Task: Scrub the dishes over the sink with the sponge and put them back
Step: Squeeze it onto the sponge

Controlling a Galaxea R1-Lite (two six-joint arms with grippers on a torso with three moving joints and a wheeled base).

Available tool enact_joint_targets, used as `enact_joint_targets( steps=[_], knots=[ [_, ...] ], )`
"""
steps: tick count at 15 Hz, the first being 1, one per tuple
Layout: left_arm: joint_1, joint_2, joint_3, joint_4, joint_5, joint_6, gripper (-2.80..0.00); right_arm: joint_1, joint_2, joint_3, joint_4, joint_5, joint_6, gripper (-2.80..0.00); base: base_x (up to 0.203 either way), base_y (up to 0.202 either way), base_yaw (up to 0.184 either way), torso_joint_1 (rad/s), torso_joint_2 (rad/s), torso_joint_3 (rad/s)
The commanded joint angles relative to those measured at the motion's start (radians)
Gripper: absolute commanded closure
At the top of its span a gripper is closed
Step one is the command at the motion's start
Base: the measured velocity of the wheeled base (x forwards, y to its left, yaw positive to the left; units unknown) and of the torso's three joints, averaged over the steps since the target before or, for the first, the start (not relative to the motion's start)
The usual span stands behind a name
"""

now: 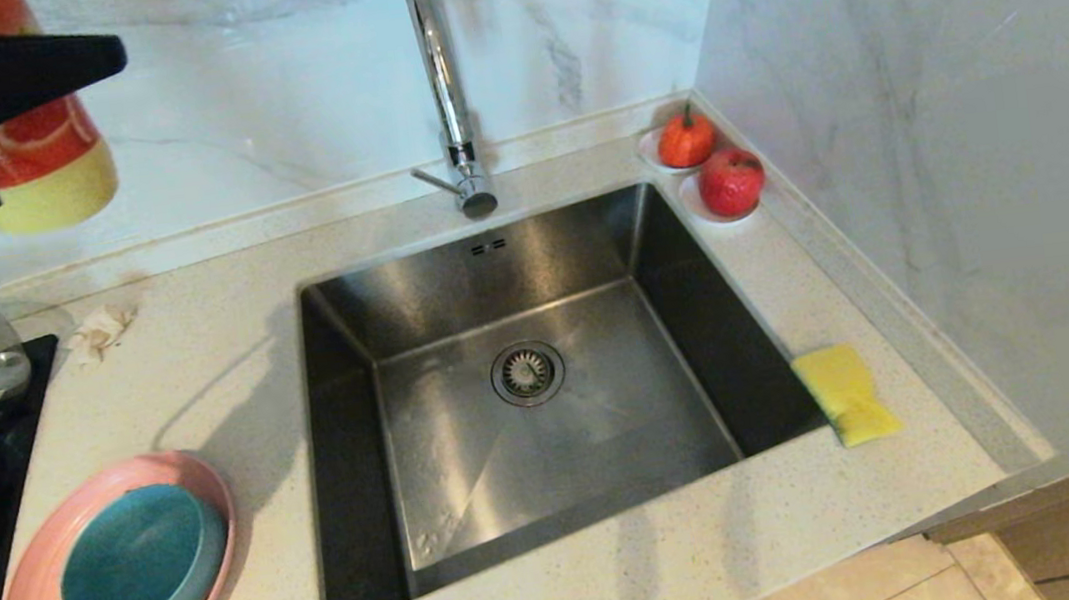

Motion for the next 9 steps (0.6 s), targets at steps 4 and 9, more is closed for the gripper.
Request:
enact_joint_targets(
  steps=[4, 9],
  knots=[
    [-0.174, 0.217, -0.165, 0.005, 0.059, 0.027, 0.00, 0.000, 0.000, 0.000, 0.000, 0.000, 0.000, 0.00, 0.000, 0.000, 0.000, 0.000, 0.00, 0.000],
    [-0.296, 0.287, -0.214, 0.007, 0.099, 0.049, 0.00, 0.000, 0.000, 0.000, 0.000, 0.000, 0.000, 0.00, 0.000, 0.000, 0.000, 0.000, 0.00, 0.000]
  ],
)
